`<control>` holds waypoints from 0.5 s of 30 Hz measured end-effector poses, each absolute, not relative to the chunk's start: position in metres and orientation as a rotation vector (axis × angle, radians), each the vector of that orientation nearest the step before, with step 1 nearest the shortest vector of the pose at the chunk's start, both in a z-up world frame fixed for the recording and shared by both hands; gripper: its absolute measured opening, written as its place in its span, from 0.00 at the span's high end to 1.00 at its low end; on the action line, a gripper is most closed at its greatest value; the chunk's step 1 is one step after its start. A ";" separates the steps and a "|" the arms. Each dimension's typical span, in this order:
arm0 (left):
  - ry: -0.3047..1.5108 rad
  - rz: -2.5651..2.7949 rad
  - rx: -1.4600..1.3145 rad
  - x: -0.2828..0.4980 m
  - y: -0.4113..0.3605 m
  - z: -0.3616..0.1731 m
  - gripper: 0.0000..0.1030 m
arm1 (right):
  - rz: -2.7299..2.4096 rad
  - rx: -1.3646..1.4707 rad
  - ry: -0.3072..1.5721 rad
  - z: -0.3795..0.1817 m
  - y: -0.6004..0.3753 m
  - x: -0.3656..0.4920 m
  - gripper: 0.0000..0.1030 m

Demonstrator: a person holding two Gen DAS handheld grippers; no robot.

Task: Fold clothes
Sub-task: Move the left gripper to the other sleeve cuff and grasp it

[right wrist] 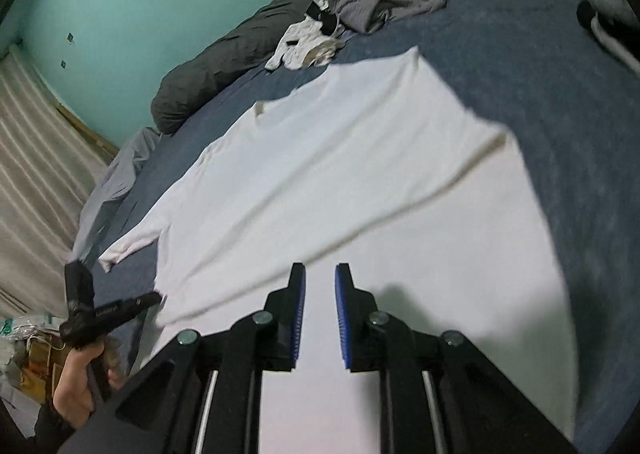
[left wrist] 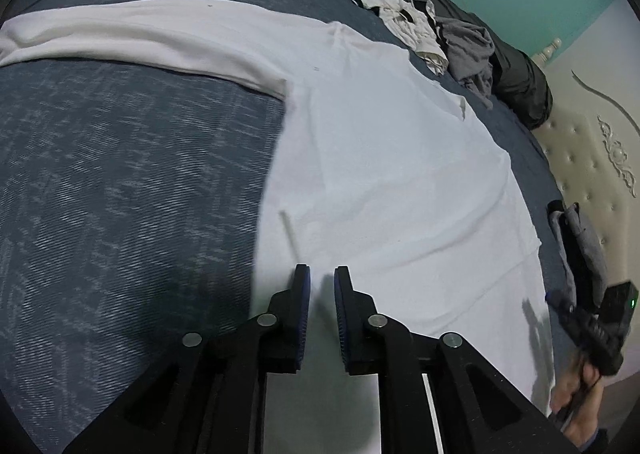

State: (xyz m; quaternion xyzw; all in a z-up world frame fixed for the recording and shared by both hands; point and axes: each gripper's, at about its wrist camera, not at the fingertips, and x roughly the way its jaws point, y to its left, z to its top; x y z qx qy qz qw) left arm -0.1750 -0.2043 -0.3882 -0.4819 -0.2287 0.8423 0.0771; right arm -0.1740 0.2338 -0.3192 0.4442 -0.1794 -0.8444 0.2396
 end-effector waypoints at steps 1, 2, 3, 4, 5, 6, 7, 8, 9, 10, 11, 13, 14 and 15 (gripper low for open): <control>-0.708 2.523 -1.434 -0.173 -0.209 -0.388 0.83 | -2.300 1.214 -0.492 -0.320 0.231 -0.169 0.85; -0.728 2.523 -1.423 -0.171 -0.213 -0.387 0.83 | -2.287 1.209 -0.489 -0.320 0.227 -0.167 0.85; -0.737 2.524 -1.410 -0.168 -0.217 -0.384 0.82 | -2.275 1.201 -0.487 -0.319 0.224 -0.167 0.85; -0.739 2.528 -1.400 -0.167 -0.220 -0.382 0.79 | -2.266 1.189 -0.485 -0.317 0.221 -0.168 0.85; -0.752 2.535 -1.389 -0.165 -0.224 -0.379 0.77 | -2.257 1.177 -0.484 -0.315 0.218 -0.169 0.85; -0.784 2.542 -1.376 -0.164 -0.230 -0.376 0.70 | -2.248 1.164 -0.483 -0.313 0.216 -0.170 0.84; -0.816 2.546 -1.365 -0.163 -0.236 -0.375 0.61 | -2.245 1.156 -0.482 -0.312 0.214 -0.171 0.82; -0.849 2.550 -1.359 -0.163 -0.242 -0.373 0.58 | -2.248 1.153 -0.481 -0.313 0.213 -0.173 0.75; -0.883 2.554 -1.352 -0.164 -0.249 -0.370 0.57 | -2.250 1.149 -0.481 -0.313 0.212 -0.175 0.68; -0.909 2.560 -1.350 -0.165 -0.255 -0.368 0.57 | -2.253 1.145 -0.480 -0.313 0.211 -0.176 0.66; -0.914 2.572 -1.363 -0.169 -0.263 -0.366 0.57 | -2.256 1.141 -0.479 -0.314 0.210 -0.178 0.65; -0.924 2.597 -1.388 -0.176 -0.279 -0.361 0.57 | -2.248 1.154 -0.494 -0.319 0.212 -0.179 0.65; -0.933 2.608 -1.398 -0.181 -0.289 -0.358 0.57 | -2.241 1.164 -0.504 -0.322 0.213 -0.180 0.64; -0.949 2.622 -1.400 -0.186 -0.304 -0.355 0.57 | -2.235 1.173 -0.514 -0.326 0.214 -0.180 0.64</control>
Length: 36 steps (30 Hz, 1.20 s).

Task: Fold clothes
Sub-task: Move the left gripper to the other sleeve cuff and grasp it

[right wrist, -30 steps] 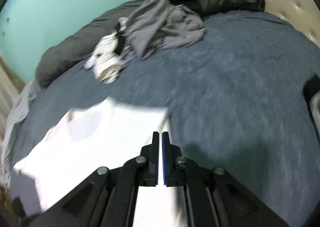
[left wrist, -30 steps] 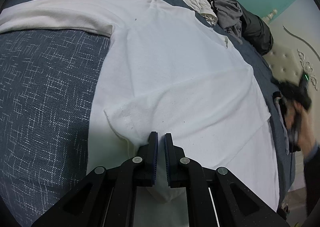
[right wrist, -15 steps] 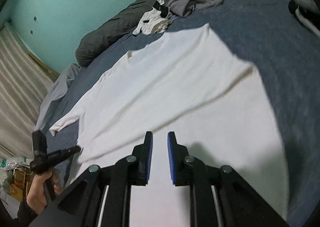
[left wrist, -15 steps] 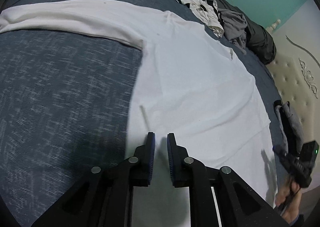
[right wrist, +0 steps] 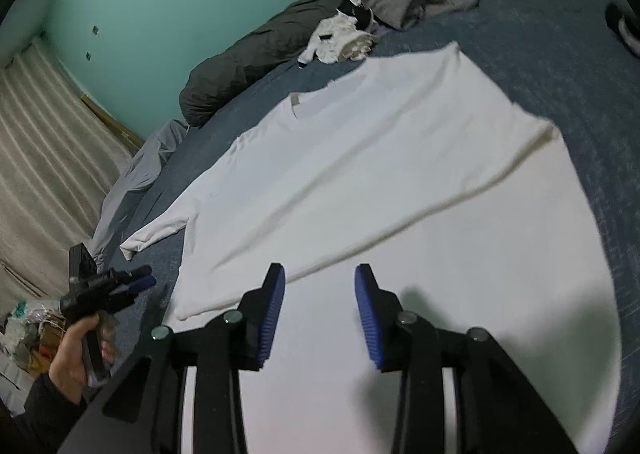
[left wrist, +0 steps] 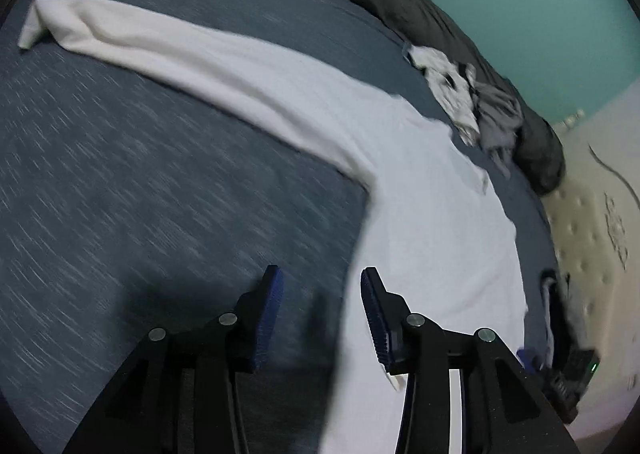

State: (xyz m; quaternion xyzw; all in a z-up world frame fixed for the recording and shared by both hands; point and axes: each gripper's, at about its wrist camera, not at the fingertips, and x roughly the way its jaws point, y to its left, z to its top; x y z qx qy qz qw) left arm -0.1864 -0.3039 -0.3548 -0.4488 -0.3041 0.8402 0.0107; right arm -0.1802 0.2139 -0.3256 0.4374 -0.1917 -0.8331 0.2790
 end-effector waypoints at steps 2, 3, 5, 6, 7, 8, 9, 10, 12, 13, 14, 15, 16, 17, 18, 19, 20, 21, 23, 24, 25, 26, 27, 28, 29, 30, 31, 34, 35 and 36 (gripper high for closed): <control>-0.958 2.664 -1.408 -0.195 -0.330 -0.347 0.57 | -2.228 1.172 -0.537 -0.327 0.217 -0.182 0.64; -0.966 2.683 -1.410 -0.198 -0.342 -0.343 0.57 | -2.226 1.168 -0.548 -0.327 0.219 -0.182 0.64; -1.017 2.710 -1.391 -0.201 -0.368 -0.335 0.56 | -2.224 1.159 -0.564 -0.327 0.221 -0.184 0.64; -1.057 2.721 -1.382 -0.202 -0.384 -0.333 0.56 | -2.226 1.154 -0.563 -0.327 0.221 -0.185 0.64; -1.085 2.737 -1.381 -0.204 -0.397 -0.331 0.56 | -2.225 1.154 -0.563 -0.327 0.221 -0.185 0.64; -1.120 2.755 -1.379 -0.206 -0.411 -0.330 0.56 | -2.221 1.157 -0.564 -0.328 0.220 -0.186 0.64; -1.150 2.772 -1.378 -0.208 -0.423 -0.329 0.54 | -2.218 1.160 -0.566 -0.329 0.220 -0.187 0.64; -1.162 2.784 -1.384 -0.210 -0.433 -0.330 0.52 | -2.214 1.163 -0.567 -0.331 0.219 -0.188 0.64; -1.173 2.830 -1.401 -0.217 -0.454 -0.331 0.52 | -2.210 1.169 -0.571 -0.333 0.218 -0.190 0.64; -1.190 2.839 -1.399 -0.220 -0.462 -0.332 0.51 | -2.207 1.171 -0.574 -0.334 0.217 -0.191 0.64; -1.212 2.846 -1.395 -0.223 -0.471 -0.334 0.51 | -2.209 1.173 -0.565 -0.334 0.215 -0.192 0.64; -1.248 2.848 -1.389 -0.228 -0.481 -0.336 0.51 | -2.217 1.176 -0.545 -0.333 0.213 -0.192 0.64; -1.271 2.857 -1.384 -0.231 -0.489 -0.338 0.51 | -2.225 1.179 -0.525 -0.333 0.211 -0.193 0.64; -1.295 2.861 -1.381 -0.233 -0.497 -0.340 0.51 | -2.230 1.180 -0.505 -0.332 0.209 -0.193 0.64; -1.319 2.865 -1.378 -0.235 -0.504 -0.342 0.50 | -2.231 1.178 -0.487 -0.332 0.206 -0.193 0.64; -1.344 2.869 -1.375 -0.237 -0.512 -0.344 0.50 | -2.226 1.174 -0.474 -0.331 0.203 -0.193 0.64; -1.370 2.873 -1.372 -0.239 -0.518 -0.346 0.49 | -2.221 1.172 -0.464 -0.331 0.201 -0.193 0.64; -1.390 2.879 -1.368 -0.240 -0.524 -0.348 0.49 | -2.216 1.172 -0.455 -0.332 0.199 -0.192 0.64; -1.394 2.899 -1.382 -0.244 -0.533 -0.351 0.48 | -2.206 1.174 -0.438 -0.333 0.195 -0.191 0.64; -1.384 2.911 -1.395 -0.247 -0.536 -0.353 0.48 | -2.203 1.175 -0.432 -0.333 0.194 -0.191 0.64; -1.377 2.921 -1.406 -0.249 -0.540 -0.355 0.48 | -2.203 1.177 -0.430 -0.334 0.193 -0.191 0.64; -1.378 2.925 -1.410 -0.250 -0.543 -0.356 0.48 | -2.204 1.179 -0.429 -0.334 0.193 -0.191 0.64; -1.379 2.929 -1.414 -0.250 -0.547 -0.358 0.48 | -2.207 1.179 -0.429 -0.335 0.192 -0.191 0.64; -1.379 2.934 -1.417 -0.251 -0.550 -0.360 0.48 | -2.210 1.179 -0.431 -0.335 0.192 -0.192 0.64; -1.377 2.943 -1.415 -0.251 -0.552 -0.361 0.48 | -2.210 1.179 -0.435 -0.335 0.192 -0.192 0.64; -1.370 2.957 -1.412 -0.251 -0.553 -0.361 0.48 | -2.209 1.179 -0.440 -0.336 0.192 -0.192 0.64; -1.364 2.968 -1.408 -0.251 -0.555 -0.362 0.49 | -2.208 1.180 -0.445 -0.336 0.192 -0.192 0.64; -1.323 2.956 -1.413 -0.256 -0.556 -0.362 0.78 | -2.204 1.186 -0.450 -0.338 0.192 -0.192 0.64; -1.294 2.957 -1.422 -0.256 -0.554 -0.362 0.86 | -2.202 1.190 -0.448 -0.339 0.191 -0.192 0.64; -1.265 2.959 -1.432 -0.256 -0.553 -0.361 0.96 | -2.201 1.193 -0.448 -0.339 0.191 -0.193 0.64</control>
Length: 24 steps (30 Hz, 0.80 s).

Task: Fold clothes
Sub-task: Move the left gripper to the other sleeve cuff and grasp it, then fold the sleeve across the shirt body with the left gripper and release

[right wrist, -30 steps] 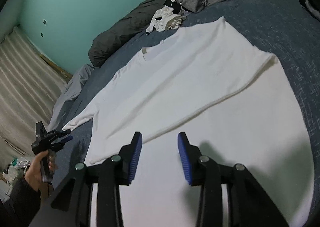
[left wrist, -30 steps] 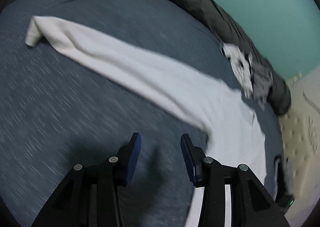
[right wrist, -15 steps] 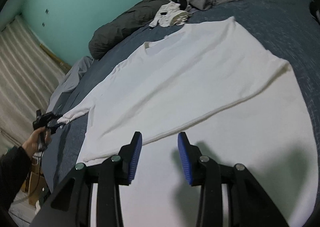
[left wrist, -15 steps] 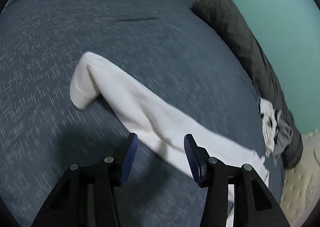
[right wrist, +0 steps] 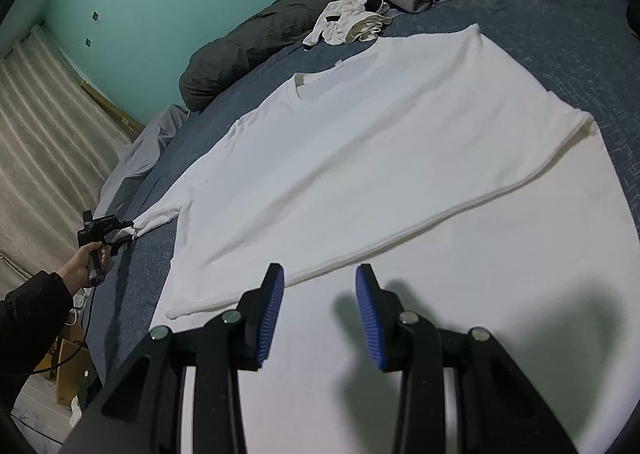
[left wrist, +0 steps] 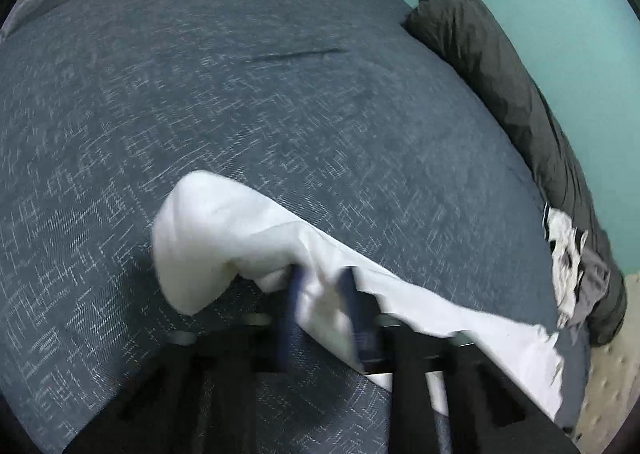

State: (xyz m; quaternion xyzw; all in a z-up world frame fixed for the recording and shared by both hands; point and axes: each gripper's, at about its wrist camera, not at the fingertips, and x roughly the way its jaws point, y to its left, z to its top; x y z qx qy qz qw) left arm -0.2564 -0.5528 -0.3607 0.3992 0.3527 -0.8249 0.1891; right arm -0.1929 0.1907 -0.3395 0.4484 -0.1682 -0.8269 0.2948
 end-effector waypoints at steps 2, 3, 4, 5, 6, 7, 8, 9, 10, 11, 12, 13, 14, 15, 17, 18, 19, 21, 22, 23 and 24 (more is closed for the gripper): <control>0.967 -2.340 1.130 -0.257 -0.548 -0.356 0.98 | -2.196 1.201 -0.453 -0.341 0.190 -0.194 0.64; 0.959 -2.350 1.129 -0.257 -0.545 -0.352 0.98 | -2.195 1.202 -0.455 -0.341 0.190 -0.194 0.64; 0.951 -2.360 1.128 -0.257 -0.542 -0.349 0.98 | -2.193 1.200 -0.458 -0.341 0.190 -0.194 0.64; 0.943 -2.371 1.127 -0.257 -0.539 -0.345 0.98 | -2.192 1.199 -0.460 -0.340 0.190 -0.194 0.64; 0.936 -2.381 1.126 -0.258 -0.537 -0.341 0.98 | -2.192 1.197 -0.461 -0.340 0.190 -0.194 0.64; 0.933 -2.391 1.123 -0.258 -0.536 -0.337 0.98 | -2.192 1.193 -0.461 -0.339 0.191 -0.193 0.64; 0.929 -2.402 1.120 -0.259 -0.534 -0.332 0.98 | -2.193 1.189 -0.463 -0.338 0.191 -0.193 0.64; 0.924 -2.409 1.117 -0.259 -0.533 -0.328 0.98 | -2.194 1.185 -0.466 -0.337 0.192 -0.193 0.64; 0.916 -2.408 1.114 -0.259 -0.533 -0.325 0.98 | -2.195 1.182 -0.471 -0.336 0.193 -0.193 0.64; 0.908 -2.406 1.111 -0.260 -0.533 -0.323 0.98 | -2.196 1.179 -0.475 -0.336 0.194 -0.192 0.64; 0.905 -2.406 1.107 -0.259 -0.533 -0.320 0.98 | -2.197 1.175 -0.479 -0.335 0.195 -0.192 0.64; 0.915 -2.407 1.101 -0.257 -0.533 -0.319 0.98 | -2.198 1.171 -0.482 -0.334 0.196 -0.192 0.64; 0.924 -2.409 1.099 -0.255 -0.532 -0.317 0.98 | -2.198 1.167 -0.485 -0.332 0.197 -0.192 0.64; 0.919 -2.417 1.100 -0.252 -0.529 -0.313 0.98 | -2.199 1.162 -0.488 -0.331 0.198 -0.193 0.64; 0.904 -2.452 1.098 -0.257 -0.523 -0.302 0.98 | -2.197 1.159 -0.501 -0.331 0.198 -0.193 0.64; 0.899 -2.477 1.094 -0.259 -0.518 -0.295 0.98 | -2.193 1.160 -0.508 -0.331 0.199 -0.194 0.64; 0.895 -2.505 1.093 -0.262 -0.511 -0.286 0.98 | -2.189 1.163 -0.513 -0.331 0.199 -0.195 0.64; 0.890 -2.584 1.102 -0.267 -0.488 -0.267 0.98 | -2.181 1.172 -0.519 -0.331 0.200 -0.195 0.64; 0.883 -2.626 1.107 -0.270 -0.474 -0.257 0.98 | -2.180 1.175 -0.523 -0.331 0.201 -0.195 0.64; 0.867 -2.678 1.112 -0.275 -0.456 -0.245 0.98 | -2.182 1.177 -0.530 -0.331 0.203 -0.195 0.64; 0.852 -2.727 1.117 -0.279 -0.439 -0.235 0.98 | -2.181 1.179 -0.539 -0.330 0.205 -0.195 0.64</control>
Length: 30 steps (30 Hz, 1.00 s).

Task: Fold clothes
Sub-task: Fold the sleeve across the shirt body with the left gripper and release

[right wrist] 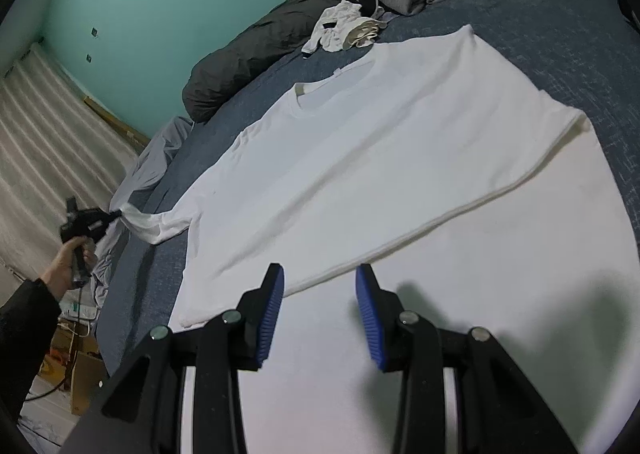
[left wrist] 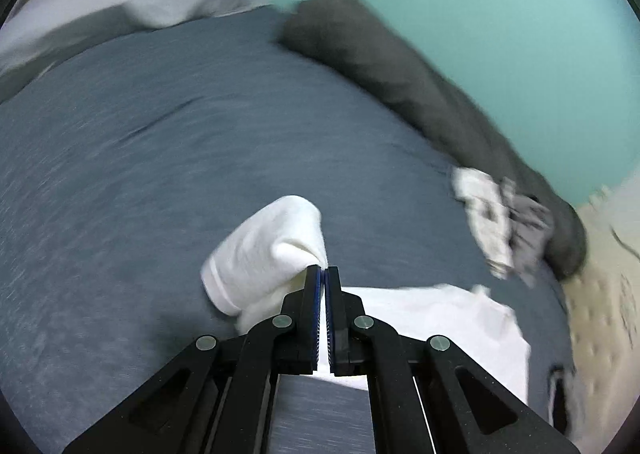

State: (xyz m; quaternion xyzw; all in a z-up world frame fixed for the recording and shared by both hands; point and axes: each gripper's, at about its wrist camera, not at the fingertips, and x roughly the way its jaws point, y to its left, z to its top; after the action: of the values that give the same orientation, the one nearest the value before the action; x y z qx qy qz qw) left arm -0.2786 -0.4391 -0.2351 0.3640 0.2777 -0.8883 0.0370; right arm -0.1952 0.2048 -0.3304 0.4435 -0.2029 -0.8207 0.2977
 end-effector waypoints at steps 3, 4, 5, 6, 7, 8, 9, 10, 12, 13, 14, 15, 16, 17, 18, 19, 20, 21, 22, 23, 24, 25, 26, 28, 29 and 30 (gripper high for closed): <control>0.805 -2.864 1.156 -0.288 -0.384 -0.211 0.98 | -2.183 1.166 -0.563 -0.326 0.211 -0.195 0.64; 0.772 -2.912 1.176 -0.289 -0.362 -0.203 0.98 | -2.186 1.158 -0.566 -0.324 0.213 -0.195 0.64; 0.735 -2.959 1.196 -0.290 -0.339 -0.195 0.98 | -2.191 1.145 -0.569 -0.320 0.215 -0.195 0.64; 0.686 -3.005 1.217 -0.286 -0.312 -0.187 0.98 | -2.195 1.131 -0.569 -0.316 0.217 -0.195 0.64; 0.635 -3.052 1.241 -0.284 -0.285 -0.180 0.98 | -2.201 1.119 -0.567 -0.313 0.220 -0.195 0.64; 0.580 -3.099 1.275 -0.284 -0.257 -0.178 0.98 | -2.209 1.107 -0.564 -0.310 0.222 -0.195 0.64; 0.533 -3.140 1.308 -0.284 -0.231 -0.177 0.98 | -2.218 1.096 -0.560 -0.306 0.224 -0.195 0.64; 0.514 -3.164 1.339 -0.281 -0.208 -0.181 0.98 | -2.224 1.087 -0.565 -0.304 0.228 -0.196 0.64; 0.475 -3.211 1.402 -0.275 -0.163 -0.189 0.98 | -2.231 1.077 -0.592 -0.303 0.235 -0.198 0.64; 0.454 -3.234 1.435 -0.273 -0.140 -0.193 0.98 | -2.234 1.078 -0.609 -0.303 0.239 -0.199 0.64; 0.431 -3.253 1.470 -0.269 -0.117 -0.200 0.98 | -2.237 1.077 -0.626 -0.303 0.244 -0.200 0.64; 0.401 -3.263 1.512 -0.261 -0.093 -0.212 0.98 | -2.241 1.077 -0.642 -0.304 0.248 -0.201 0.64; 0.365 -3.268 1.558 -0.254 -0.071 -0.225 0.98 | -2.242 1.079 -0.655 -0.304 0.252 -0.201 0.64; 0.317 -3.259 1.609 -0.249 -0.055 -0.239 0.98 | -2.242 1.082 -0.664 -0.304 0.255 -0.202 0.64; 0.268 -3.249 1.660 -0.243 -0.039 -0.254 0.98 | -2.242 1.083 -0.672 -0.305 0.258 -0.202 0.64; 0.226 -3.235 1.711 -0.238 -0.024 -0.269 0.98 | -2.241 1.086 -0.679 -0.305 0.260 -0.203 0.64; 0.208 -3.217 1.765 -0.233 -0.014 -0.284 0.98 | -2.239 1.093 -0.686 -0.306 0.262 -0.204 0.64; 0.197 -3.197 1.818 -0.228 -0.005 -0.298 0.98 | -2.236 1.098 -0.693 -0.307 0.264 -0.205 0.64; 0.210 -3.173 1.865 -0.222 -0.001 -0.309 0.98 | -2.233 1.101 -0.701 -0.308 0.265 -0.206 0.64; 0.225 -3.153 1.900 -0.216 0.003 -0.319 0.98 | -2.228 1.108 -0.708 -0.309 0.266 -0.207 0.64; 0.248 -3.145 1.899 -0.208 0.003 -0.326 0.96 | -2.223 1.118 -0.711 -0.310 0.267 -0.207 0.64; 0.269 -3.137 1.892 -0.201 0.001 -0.331 0.94 | -2.220 1.126 -0.711 -0.311 0.267 -0.208 0.64; 0.286 -3.133 1.864 -0.197 -0.004 -0.334 0.92 | -2.216 1.135 -0.712 -0.312 0.267 -0.208 0.64; 0.310 -3.118 1.802 -0.194 -0.018 -0.337 0.85 | -2.214 1.146 -0.707 -0.314 0.265 -0.209 0.64; 0.329 -3.104 1.762 -0.192 -0.029 -0.337 0.85 | -2.214 1.152 -0.702 -0.315 0.264 -0.209 0.64; 0.346 -3.089 1.721 -0.190 -0.041 -0.336 0.84 | -2.213 1.156 -0.699 -0.316 0.263 -0.209 0.64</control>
State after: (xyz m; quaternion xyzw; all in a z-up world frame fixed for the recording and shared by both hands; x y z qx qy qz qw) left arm -0.1903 -0.0407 -0.3364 0.4743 0.0954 -0.8510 -0.2043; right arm -0.2094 0.2628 -0.3158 0.4293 -0.2594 -0.8216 0.2710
